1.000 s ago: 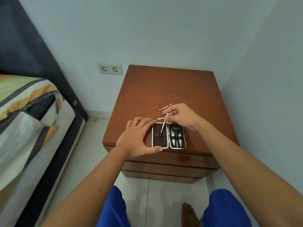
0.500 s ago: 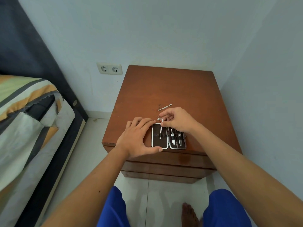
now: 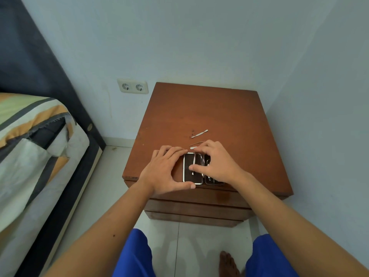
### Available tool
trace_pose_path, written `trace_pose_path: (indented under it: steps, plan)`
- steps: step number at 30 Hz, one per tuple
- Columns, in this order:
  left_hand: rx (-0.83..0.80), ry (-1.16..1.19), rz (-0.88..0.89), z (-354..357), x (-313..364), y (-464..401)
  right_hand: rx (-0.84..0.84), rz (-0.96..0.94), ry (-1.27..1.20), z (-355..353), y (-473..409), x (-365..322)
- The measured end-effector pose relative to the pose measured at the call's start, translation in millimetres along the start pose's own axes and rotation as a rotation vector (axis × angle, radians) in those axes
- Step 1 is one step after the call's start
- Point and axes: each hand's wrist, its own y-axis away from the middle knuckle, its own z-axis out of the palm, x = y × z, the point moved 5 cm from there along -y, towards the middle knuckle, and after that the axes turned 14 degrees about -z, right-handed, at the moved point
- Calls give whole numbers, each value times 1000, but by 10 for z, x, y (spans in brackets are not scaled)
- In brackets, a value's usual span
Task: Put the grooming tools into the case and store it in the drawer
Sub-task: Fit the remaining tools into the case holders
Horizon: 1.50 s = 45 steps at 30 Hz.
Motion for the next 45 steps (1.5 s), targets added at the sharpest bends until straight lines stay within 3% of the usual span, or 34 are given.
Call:
trace_pose_path:
  steps: [9, 16, 20, 24, 29, 39, 42, 45]
  plan:
    - [-51, 34, 9, 2, -62, -30, -65, -71, 2, 4, 118, -5]
    - [-60, 65, -1, -14, -62, -33, -22, -79, -61, 28, 201, 16]
    - [-61, 68, -1, -17, -61, -32, 116, -17, -97, -105, 122, 52]
    - [-63, 78, -16, -21, -59, -36, 240, 71, 31, -325, -58, 211]
    - [-72, 65, -21, -10, -58, -40, 83, 74, 131, -345, -331, 292]
    - [-52, 57, -10, -2, -63, -46, -247, -129, 354, -269, -430, 223]
    - [-46, 51, -8, -4, -59, -42, -220, -58, 230, -314, -361, 229]
    - [-40, 53, -7, -5, -55, -40, -63, 92, -51, -409, -274, 248]
